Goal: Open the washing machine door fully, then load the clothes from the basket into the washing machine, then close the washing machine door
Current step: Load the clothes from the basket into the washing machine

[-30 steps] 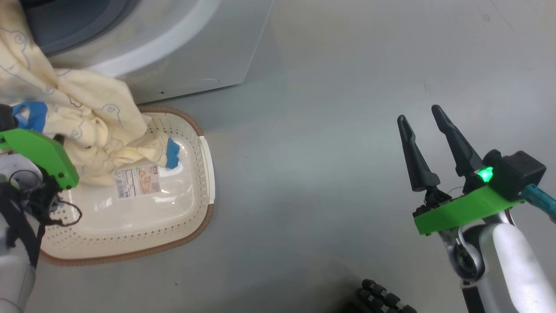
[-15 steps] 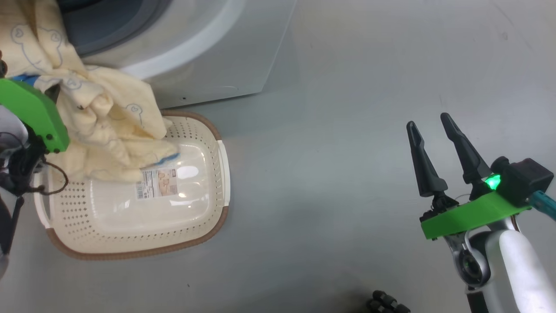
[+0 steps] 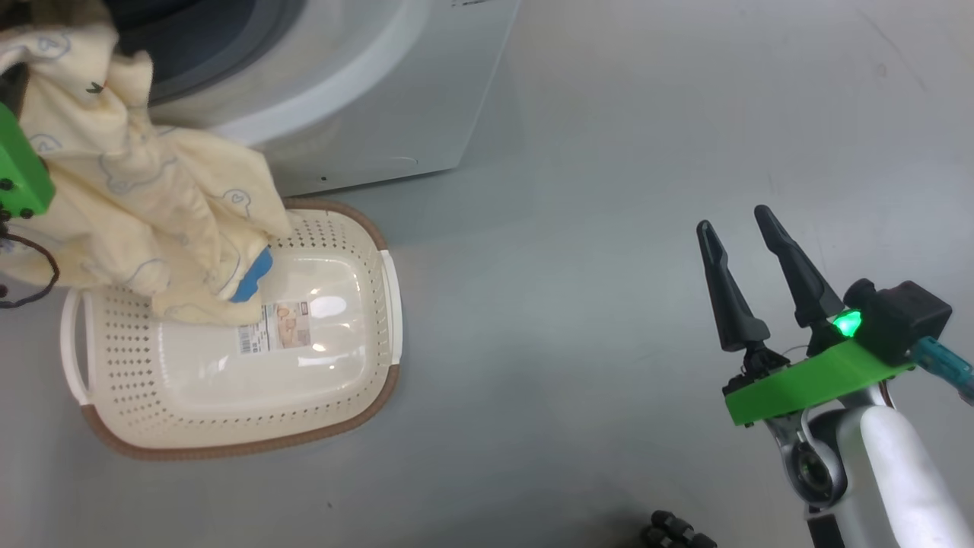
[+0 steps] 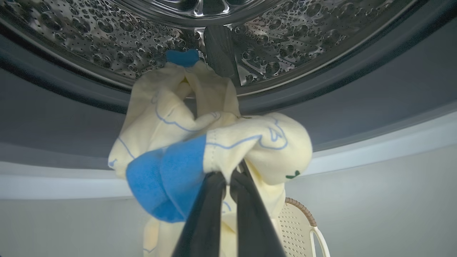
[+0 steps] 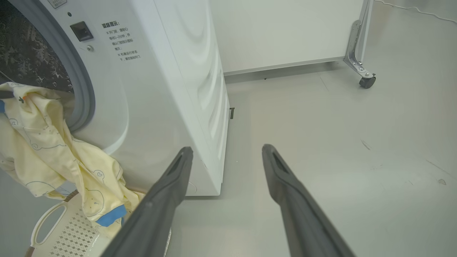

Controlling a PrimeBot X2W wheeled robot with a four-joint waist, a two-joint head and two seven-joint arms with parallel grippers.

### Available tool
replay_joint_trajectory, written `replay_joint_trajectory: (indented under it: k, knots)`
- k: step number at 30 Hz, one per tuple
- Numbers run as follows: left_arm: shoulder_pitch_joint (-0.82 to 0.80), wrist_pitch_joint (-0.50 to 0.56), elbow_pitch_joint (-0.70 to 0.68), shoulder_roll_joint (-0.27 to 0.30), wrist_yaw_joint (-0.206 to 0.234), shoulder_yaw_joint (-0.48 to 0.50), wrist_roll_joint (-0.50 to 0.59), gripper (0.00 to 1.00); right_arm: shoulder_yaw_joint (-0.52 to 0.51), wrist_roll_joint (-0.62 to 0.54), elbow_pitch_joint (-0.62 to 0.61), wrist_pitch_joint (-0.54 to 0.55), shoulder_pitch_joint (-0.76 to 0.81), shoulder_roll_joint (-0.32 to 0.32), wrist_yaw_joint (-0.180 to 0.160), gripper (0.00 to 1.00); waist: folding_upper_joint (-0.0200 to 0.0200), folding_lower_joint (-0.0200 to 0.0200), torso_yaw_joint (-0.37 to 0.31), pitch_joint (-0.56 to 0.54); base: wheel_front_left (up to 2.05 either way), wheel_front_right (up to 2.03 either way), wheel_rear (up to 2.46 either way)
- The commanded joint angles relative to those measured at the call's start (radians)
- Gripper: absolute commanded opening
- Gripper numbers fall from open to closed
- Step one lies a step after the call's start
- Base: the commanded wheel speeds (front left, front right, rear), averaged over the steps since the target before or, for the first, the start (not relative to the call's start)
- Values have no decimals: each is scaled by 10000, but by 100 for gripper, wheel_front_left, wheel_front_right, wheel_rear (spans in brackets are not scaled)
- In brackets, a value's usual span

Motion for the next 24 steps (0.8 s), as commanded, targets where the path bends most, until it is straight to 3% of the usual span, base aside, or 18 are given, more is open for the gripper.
replay_joint_trajectory:
  k: [1, 9, 24]
  knots:
    - [-531, 135, -397, 697, 95, 571, -1, 0, 252, 134, -225, -109, 29, -148, 2, 100, 0, -1, -114, 77, 0, 0, 0]
    - [-1626, -341, 474, 1114, 274, 714, 611, 0, 543, 476, 95, -332, -154, -148, 2, 100, 0, -1, -870, 508, 0, 0, 0]
    - [-3988, -2452, 2595, 1617, -223, 680, 1639, 0, 1123, 1053, 564, -635, -543, -148, 2, 100, 0, -1, -1967, 1384, 0, 0, 0]
